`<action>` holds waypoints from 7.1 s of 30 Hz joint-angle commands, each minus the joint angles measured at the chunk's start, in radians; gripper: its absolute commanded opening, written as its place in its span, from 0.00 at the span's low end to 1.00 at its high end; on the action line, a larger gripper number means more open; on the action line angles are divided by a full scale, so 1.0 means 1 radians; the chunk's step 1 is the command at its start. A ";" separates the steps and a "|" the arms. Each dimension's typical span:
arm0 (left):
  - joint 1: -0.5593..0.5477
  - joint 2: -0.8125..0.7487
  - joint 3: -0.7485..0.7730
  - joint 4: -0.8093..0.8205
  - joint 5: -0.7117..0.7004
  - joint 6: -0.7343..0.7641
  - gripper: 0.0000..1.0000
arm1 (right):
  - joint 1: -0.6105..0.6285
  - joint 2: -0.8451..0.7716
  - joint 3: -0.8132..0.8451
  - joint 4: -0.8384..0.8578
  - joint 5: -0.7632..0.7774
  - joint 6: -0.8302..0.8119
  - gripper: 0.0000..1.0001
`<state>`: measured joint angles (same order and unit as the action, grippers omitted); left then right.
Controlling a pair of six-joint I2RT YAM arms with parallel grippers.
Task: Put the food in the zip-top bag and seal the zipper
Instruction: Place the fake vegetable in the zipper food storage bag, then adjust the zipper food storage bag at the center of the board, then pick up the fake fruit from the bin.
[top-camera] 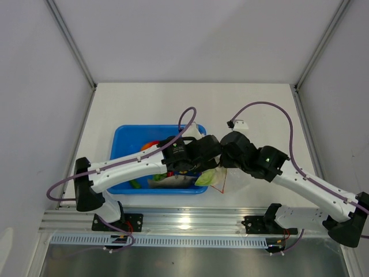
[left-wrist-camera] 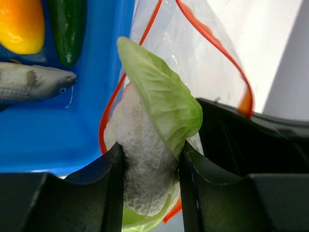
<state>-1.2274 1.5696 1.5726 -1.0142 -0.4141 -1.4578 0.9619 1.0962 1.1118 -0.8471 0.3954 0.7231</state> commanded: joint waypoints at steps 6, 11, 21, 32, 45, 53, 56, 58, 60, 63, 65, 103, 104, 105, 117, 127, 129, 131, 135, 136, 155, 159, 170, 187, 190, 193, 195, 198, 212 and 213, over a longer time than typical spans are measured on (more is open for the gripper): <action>0.003 0.052 0.058 0.088 -0.002 0.099 0.85 | 0.012 -0.027 0.000 0.082 -0.095 0.009 0.00; 0.002 0.024 0.046 0.051 -0.076 0.123 1.00 | 0.000 -0.038 -0.012 0.083 -0.101 0.012 0.00; -0.038 -0.170 -0.144 0.121 -0.215 0.191 1.00 | -0.034 -0.070 -0.044 0.068 -0.105 0.018 0.00; -0.038 -0.496 -0.540 0.459 -0.207 0.335 1.00 | -0.052 -0.085 -0.043 0.057 -0.121 0.022 0.00; -0.058 -0.453 -0.701 0.658 -0.062 0.350 0.52 | -0.052 -0.091 -0.004 0.045 -0.130 0.016 0.00; -0.063 -0.399 -0.688 0.713 -0.015 0.366 0.42 | -0.052 -0.088 0.011 0.031 -0.130 0.013 0.00; -0.061 -0.378 -0.684 0.710 -0.014 0.356 0.42 | -0.052 -0.091 0.019 0.026 -0.127 0.013 0.00; -0.061 -0.362 -0.681 0.706 -0.014 0.350 0.41 | -0.052 -0.091 0.020 0.028 -0.127 0.013 0.00; -0.061 -0.350 -0.677 0.701 -0.018 0.344 0.41 | -0.052 -0.091 0.020 0.031 -0.130 0.015 0.00; -0.061 -0.323 -0.665 0.698 -0.028 0.346 0.39 | -0.051 -0.093 0.019 0.037 -0.141 0.016 0.00; -0.061 -0.303 -0.654 0.692 -0.035 0.350 0.38 | -0.054 -0.094 0.019 0.040 -0.144 0.016 0.00; -0.104 -0.319 -0.615 0.809 0.084 0.545 0.27 | -0.066 -0.240 0.140 -0.076 -0.115 0.024 0.00; -0.104 -0.318 -0.617 0.810 0.083 0.545 0.27 | -0.066 -0.240 0.144 -0.079 -0.115 0.024 0.00; -0.104 -0.316 -0.618 0.812 0.081 0.541 0.27 | -0.068 -0.239 0.148 -0.081 -0.115 0.024 0.00; -0.104 -0.261 -0.588 0.839 0.090 0.565 0.01 | -0.066 -0.252 0.137 -0.092 -0.113 0.024 0.00; -0.015 -0.290 -0.355 0.858 0.263 0.659 0.01 | -0.071 -0.182 0.060 -0.165 0.005 0.033 0.00; 0.046 -0.263 -0.332 0.879 0.380 0.617 0.01 | -0.071 -0.173 0.057 -0.173 0.010 0.035 0.00; 0.065 -0.258 -0.316 0.882 0.402 0.608 0.01 | -0.071 -0.179 0.060 -0.182 0.017 0.036 0.00; 0.071 -0.281 -0.377 0.901 0.400 0.608 0.01 | -0.071 -0.202 0.059 -0.196 0.031 0.041 0.00; 0.072 -0.286 -0.428 0.908 0.406 0.606 0.01 | -0.072 -0.205 0.056 -0.199 0.034 0.041 0.00; 0.155 -0.375 -0.599 0.888 0.373 0.654 0.01 | -0.084 -0.179 -0.015 -0.055 -0.021 -0.039 0.00; 0.164 -0.387 -0.599 0.867 0.362 0.669 0.01 | -0.097 -0.138 -0.012 -0.021 -0.055 -0.039 0.00; 0.193 -0.431 -0.591 0.833 0.337 0.718 0.27 | -0.138 -0.067 0.034 0.017 -0.119 -0.054 0.00; 0.412 -0.545 -0.589 0.473 0.034 0.657 1.00 | -0.224 -0.004 0.045 0.056 -0.306 -0.100 0.00; 0.521 -0.487 -0.599 0.441 0.108 0.623 1.00 | -0.247 0.013 0.017 0.088 -0.351 -0.106 0.00; 0.600 -0.376 -0.567 0.407 0.162 0.590 0.99 | -0.255 0.033 0.003 0.109 -0.382 -0.109 0.00; 0.615 -0.286 -0.524 0.373 0.141 0.570 1.00 | -0.258 0.042 -0.016 0.132 -0.413 -0.110 0.00; 0.643 -0.178 -0.436 0.309 0.098 0.542 0.99 | -0.261 0.051 -0.033 0.149 -0.437 -0.108 0.00; 0.655 0.035 -0.385 0.347 0.138 0.556 0.72 | -0.344 0.024 -0.063 0.137 -0.518 -0.159 0.00; 0.655 0.043 -0.384 0.347 0.141 0.542 0.70 | -0.353 0.019 -0.066 0.137 -0.526 -0.160 0.00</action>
<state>-0.5819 1.5963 1.1790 -0.6788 -0.2981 -0.8829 0.6388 1.1458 1.0393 -0.7208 -0.0967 0.5945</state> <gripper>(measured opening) 0.708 0.002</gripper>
